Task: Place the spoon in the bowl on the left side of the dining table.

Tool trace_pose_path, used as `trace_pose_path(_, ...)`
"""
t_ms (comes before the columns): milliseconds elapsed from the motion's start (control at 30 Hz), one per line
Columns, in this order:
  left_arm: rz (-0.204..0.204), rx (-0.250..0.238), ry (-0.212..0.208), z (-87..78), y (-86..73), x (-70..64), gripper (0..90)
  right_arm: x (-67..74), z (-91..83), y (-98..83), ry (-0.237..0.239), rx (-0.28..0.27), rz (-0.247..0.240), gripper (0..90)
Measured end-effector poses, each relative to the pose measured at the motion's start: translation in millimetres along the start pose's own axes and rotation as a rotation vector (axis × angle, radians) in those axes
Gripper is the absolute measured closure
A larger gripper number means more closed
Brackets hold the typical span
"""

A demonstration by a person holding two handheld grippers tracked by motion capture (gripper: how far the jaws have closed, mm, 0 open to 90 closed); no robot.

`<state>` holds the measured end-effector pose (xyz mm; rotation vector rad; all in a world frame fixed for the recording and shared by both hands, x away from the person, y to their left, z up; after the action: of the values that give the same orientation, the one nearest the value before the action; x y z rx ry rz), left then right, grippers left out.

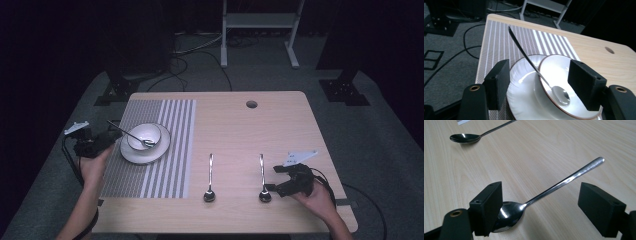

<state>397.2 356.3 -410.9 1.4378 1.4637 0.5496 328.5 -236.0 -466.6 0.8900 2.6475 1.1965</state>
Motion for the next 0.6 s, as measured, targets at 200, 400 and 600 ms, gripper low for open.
trace_pose_path(200,0.063,-0.008,-0.039,-9.6,-6.4,-19.1,28.6,-1.5,-2.1,1.5,-0.008,-0.014,0.004,18.6)
trace_pose_path(400,0.133,-0.003,-0.072,-12.9,-9.3,-39.0,28.2,-1.2,-2.2,1.3,-0.008,-0.014,0.007,18.6)
trace_pose_path(600,0.156,0.013,-0.098,-9.5,-15.8,-51.8,26.9,-1.6,-2.8,1.1,-0.007,-0.015,0.008,18.6)
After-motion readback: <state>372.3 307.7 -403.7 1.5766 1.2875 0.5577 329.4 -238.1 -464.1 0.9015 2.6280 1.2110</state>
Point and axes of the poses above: each handheld gripper's, and its own axes: z roughly forward along the jaws, y roughly out of its top, x roughly to its left, the point moved 3 cm from there along z, roughly forward along the jaws, and after that the axes turned 2 degrees about y, right-handed, at the moved point
